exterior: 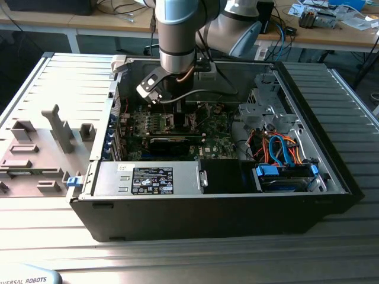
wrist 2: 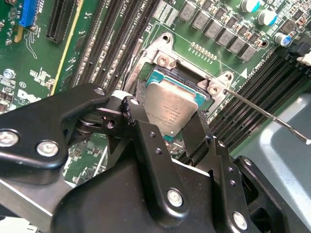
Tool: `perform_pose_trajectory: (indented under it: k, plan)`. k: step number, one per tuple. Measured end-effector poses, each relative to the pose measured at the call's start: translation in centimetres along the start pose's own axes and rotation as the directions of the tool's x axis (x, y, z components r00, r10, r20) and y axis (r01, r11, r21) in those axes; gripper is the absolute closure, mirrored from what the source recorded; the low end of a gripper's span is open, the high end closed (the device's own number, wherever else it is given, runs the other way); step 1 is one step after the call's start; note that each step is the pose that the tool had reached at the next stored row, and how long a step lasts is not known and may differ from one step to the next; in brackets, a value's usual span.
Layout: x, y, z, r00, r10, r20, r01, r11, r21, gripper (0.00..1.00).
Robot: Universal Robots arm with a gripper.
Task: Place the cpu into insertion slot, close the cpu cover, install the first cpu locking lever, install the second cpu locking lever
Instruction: 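Place the cpu into insertion slot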
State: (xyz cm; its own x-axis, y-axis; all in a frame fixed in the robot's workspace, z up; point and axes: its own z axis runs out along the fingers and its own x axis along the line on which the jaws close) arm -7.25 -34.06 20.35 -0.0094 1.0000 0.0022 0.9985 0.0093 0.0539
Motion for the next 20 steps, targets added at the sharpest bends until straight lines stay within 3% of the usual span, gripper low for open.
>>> perform_pose_trajectory:
  k: [8, 20]
  plan:
    - [0.31, 0.00, 0.27, 0.9997, 0.025, 0.0013, -0.025, 0.9997, -0.0002, 0.46]
    - [0.43, 0.10, 0.63, 0.9996, 0.027, 0.0018, -0.027, 0.9996, 0.0000, 0.46]
